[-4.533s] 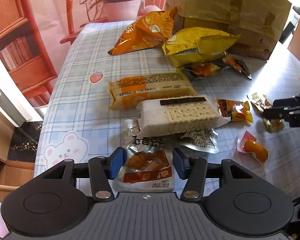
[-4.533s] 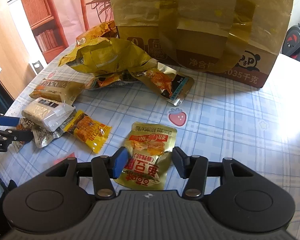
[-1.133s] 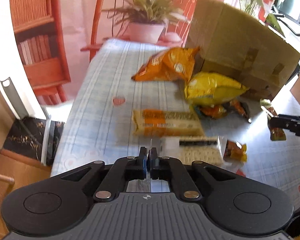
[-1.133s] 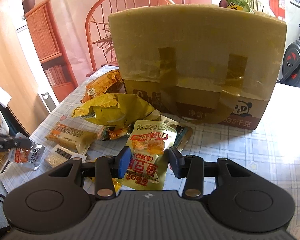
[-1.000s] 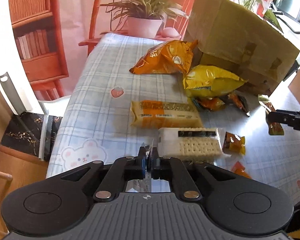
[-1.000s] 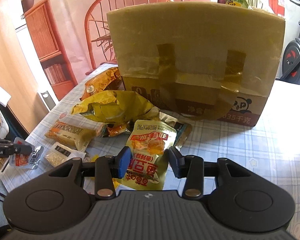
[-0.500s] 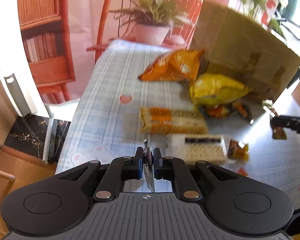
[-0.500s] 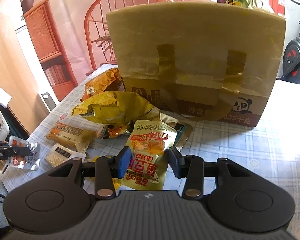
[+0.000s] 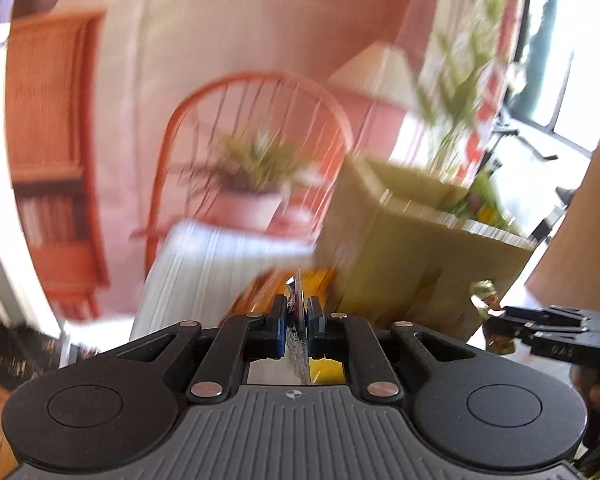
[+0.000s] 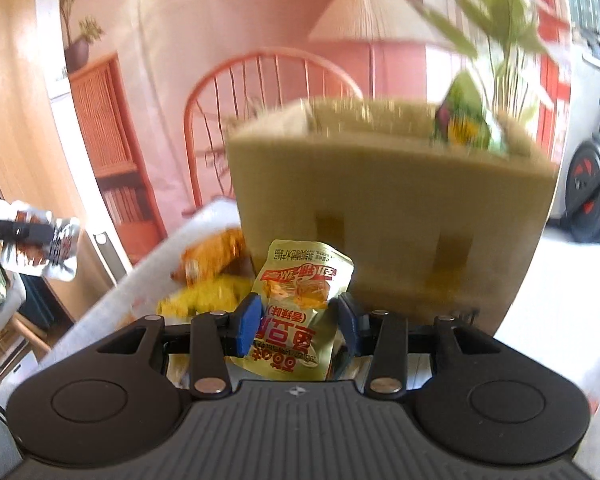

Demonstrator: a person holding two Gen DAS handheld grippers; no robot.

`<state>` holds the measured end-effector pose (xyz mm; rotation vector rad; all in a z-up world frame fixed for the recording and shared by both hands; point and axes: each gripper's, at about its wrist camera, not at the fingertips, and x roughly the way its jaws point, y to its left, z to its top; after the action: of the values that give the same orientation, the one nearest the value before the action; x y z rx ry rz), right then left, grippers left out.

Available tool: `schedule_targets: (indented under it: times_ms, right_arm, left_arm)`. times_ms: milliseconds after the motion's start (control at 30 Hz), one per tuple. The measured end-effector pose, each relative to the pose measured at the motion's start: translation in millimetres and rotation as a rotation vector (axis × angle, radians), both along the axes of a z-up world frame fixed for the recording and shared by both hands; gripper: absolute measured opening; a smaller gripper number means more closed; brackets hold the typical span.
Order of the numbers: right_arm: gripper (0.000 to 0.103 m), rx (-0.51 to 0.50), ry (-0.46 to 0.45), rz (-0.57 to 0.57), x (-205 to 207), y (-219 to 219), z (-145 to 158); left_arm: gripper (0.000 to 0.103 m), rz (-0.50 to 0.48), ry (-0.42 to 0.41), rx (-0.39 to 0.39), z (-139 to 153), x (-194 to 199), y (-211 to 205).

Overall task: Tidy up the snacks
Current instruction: 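Carry both held packets over the box and open both grippers inside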

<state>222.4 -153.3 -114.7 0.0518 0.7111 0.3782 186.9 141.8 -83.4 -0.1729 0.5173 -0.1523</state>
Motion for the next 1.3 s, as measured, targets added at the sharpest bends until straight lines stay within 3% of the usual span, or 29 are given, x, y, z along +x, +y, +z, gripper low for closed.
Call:
schedule_targets:
  times_ms: [267,367,567,900,967,1033,1300]
  right_arm:
    - [0.045,-0.003,-0.141,0.004,21,-10,55]
    - [0.045,-0.031,-0.194,0.017,33,-8,73]
    - [0.045,-0.015,-0.239,-0.013,83,-16,83]
    - [0.048,-0.032,-0.146,-0.059,140,-25,41]
    - [0.048,-0.031,-0.136,-0.073,140,-29,36]
    - [0.048,-0.016,-0.132,-0.079,137,-34,34]
    - [0.053,0.033,-0.159,-0.082,100,-43,47]
  left_arm:
    - [0.011,-0.116,-0.129,-0.06,63,45,-46]
    - [0.011,-0.165,-0.139,-0.056,76,73,-71]
    - [0.011,-0.226,-0.068,-0.081,73,145,-121]
    - [0.012,-0.264,0.077,-0.008,34,228,-180]
    - [0.022,-0.278,0.094,-0.004,28,231,-180]
    - [0.056,-0.289,0.087,-0.006,25,226,-176]
    - [0.058,-0.253,0.102,-0.036,39,190,-140]
